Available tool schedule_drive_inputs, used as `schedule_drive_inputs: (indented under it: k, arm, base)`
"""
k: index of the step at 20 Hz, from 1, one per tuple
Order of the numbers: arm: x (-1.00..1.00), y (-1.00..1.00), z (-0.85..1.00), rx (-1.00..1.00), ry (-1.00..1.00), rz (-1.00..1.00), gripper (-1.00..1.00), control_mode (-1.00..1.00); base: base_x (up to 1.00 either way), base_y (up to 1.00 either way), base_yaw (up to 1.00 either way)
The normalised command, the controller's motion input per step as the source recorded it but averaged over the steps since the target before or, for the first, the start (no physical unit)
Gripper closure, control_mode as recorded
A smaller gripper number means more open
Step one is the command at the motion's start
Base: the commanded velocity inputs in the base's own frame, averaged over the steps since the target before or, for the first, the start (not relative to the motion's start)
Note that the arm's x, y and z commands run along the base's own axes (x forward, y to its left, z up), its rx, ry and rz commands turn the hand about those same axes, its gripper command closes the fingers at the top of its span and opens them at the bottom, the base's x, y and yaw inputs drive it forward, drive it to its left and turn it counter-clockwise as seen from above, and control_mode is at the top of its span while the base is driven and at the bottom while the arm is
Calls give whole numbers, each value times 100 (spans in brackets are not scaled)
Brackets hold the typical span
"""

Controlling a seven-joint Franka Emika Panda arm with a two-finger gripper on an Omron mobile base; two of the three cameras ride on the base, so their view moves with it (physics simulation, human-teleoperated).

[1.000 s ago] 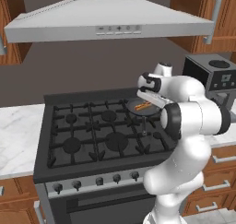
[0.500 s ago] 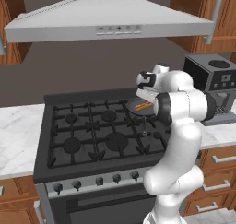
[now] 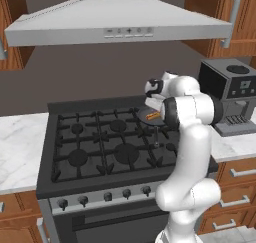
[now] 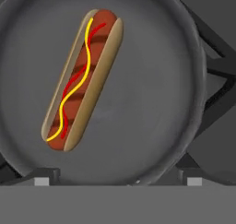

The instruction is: Place the cold items (onion and peach) from the fridge in one tupperware on the dining counter. Place the warm items (hot dog and kebab skewer) in the stove area in another tupperware.

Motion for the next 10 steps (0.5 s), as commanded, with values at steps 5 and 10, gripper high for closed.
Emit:
schedule_drive_inputs:
  k: [5,10]
  arm:
    - [40,0,-25,0,3,0,-100,-100]
    - [45,0,-20,0,4,0,-100,-100]
  base:
    - [0,0,0]
    - [0,0,0]
